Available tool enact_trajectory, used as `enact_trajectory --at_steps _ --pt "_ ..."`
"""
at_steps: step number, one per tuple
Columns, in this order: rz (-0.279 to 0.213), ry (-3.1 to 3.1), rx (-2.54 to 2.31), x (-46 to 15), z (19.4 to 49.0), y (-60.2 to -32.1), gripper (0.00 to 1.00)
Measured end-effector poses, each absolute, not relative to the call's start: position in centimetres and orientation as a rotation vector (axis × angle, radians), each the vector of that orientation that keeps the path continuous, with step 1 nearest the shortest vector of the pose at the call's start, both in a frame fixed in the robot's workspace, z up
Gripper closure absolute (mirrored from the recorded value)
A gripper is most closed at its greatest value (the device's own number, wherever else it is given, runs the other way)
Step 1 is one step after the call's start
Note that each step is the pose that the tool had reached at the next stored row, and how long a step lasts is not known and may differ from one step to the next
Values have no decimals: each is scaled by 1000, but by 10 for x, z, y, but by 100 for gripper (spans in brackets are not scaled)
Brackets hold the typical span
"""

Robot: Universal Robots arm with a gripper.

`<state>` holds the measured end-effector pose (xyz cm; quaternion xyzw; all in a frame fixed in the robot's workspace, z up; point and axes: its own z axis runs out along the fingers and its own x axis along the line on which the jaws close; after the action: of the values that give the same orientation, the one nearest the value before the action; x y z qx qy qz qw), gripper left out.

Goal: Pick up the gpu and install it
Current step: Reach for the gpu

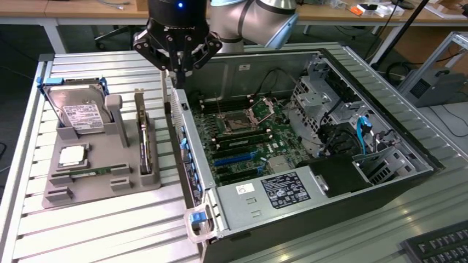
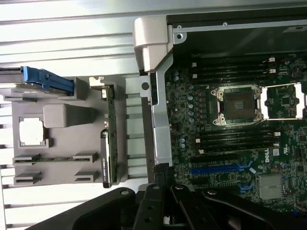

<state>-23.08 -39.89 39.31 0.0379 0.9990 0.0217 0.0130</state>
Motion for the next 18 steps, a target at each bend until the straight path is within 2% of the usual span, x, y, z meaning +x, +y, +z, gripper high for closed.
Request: enact_trajectory --at_steps 18 --pt "68 3112 118 -241 393 -399 89"
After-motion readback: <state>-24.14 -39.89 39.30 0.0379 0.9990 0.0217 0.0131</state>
